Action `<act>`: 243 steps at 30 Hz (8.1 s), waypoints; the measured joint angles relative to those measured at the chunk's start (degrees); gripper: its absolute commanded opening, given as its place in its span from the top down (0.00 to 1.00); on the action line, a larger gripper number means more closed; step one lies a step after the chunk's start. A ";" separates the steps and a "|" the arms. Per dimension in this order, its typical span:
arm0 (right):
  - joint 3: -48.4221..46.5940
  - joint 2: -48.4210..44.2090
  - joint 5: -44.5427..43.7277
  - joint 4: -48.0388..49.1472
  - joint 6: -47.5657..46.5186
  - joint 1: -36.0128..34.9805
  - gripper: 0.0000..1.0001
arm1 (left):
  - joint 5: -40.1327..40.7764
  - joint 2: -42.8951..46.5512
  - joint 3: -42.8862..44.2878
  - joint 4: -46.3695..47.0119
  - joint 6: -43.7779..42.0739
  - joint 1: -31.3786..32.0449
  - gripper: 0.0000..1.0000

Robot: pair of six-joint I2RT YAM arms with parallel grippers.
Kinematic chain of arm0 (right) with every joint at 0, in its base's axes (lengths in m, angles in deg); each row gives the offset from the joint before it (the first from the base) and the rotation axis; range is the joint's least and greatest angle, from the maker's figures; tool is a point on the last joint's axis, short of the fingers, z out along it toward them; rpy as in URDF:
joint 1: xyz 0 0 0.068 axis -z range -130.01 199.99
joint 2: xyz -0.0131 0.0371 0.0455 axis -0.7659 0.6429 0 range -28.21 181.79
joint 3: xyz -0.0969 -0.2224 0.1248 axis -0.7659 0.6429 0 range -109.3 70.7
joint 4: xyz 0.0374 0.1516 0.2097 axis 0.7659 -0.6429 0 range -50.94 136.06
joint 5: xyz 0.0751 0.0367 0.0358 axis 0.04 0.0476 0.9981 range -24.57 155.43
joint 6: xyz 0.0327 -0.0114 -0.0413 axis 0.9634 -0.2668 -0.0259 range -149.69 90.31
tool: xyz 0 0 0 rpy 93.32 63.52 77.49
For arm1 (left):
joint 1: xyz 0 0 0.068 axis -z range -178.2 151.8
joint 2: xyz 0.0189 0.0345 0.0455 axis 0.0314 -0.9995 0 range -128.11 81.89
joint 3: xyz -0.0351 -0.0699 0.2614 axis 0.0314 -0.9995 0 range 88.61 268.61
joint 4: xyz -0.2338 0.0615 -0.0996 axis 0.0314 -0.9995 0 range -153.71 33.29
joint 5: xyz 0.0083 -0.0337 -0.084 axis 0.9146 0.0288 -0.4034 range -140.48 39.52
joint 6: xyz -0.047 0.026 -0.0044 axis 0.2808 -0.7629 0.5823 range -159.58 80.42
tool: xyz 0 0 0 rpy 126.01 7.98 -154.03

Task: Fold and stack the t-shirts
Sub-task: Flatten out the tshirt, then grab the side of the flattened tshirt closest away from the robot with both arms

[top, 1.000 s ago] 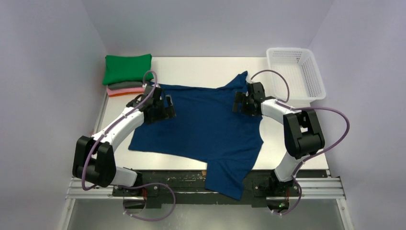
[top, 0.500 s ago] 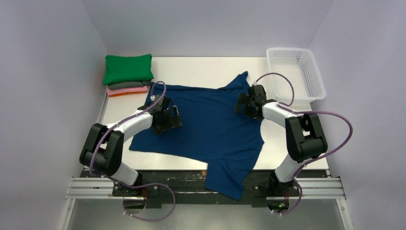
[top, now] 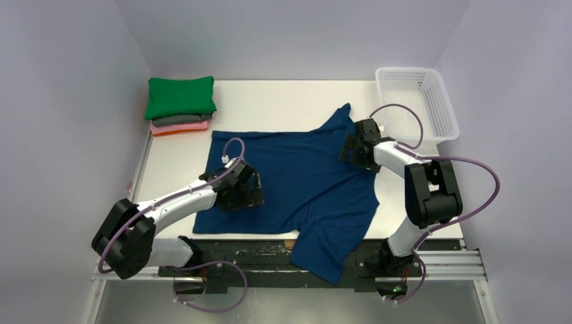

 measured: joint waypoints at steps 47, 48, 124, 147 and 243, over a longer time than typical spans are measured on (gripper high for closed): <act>-69.11 51.71 22.62 18.23 1.51 -3.74 0.06 | 3.85 -18.53 16.70 -1.42 -7.56 -17.31 0.00; -68.02 50.31 22.58 17.79 0.39 -4.09 0.05 | 3.87 -18.27 16.72 -1.55 -7.89 -17.35 0.00; -22.38 17.90 5.49 -0.24 -3.56 -2.38 0.04 | -11.85 -42.07 47.52 -7.69 -10.91 -22.25 0.00; -38.75 27.32 9.75 -2.84 -5.40 1.90 0.01 | -17.14 -60.43 80.98 -20.46 -13.99 -26.49 0.00; 19.15 -23.65 1.86 -29.35 17.99 -39.36 0.67 | 12.61 16.22 -6.91 -14.53 6.14 -10.60 1.00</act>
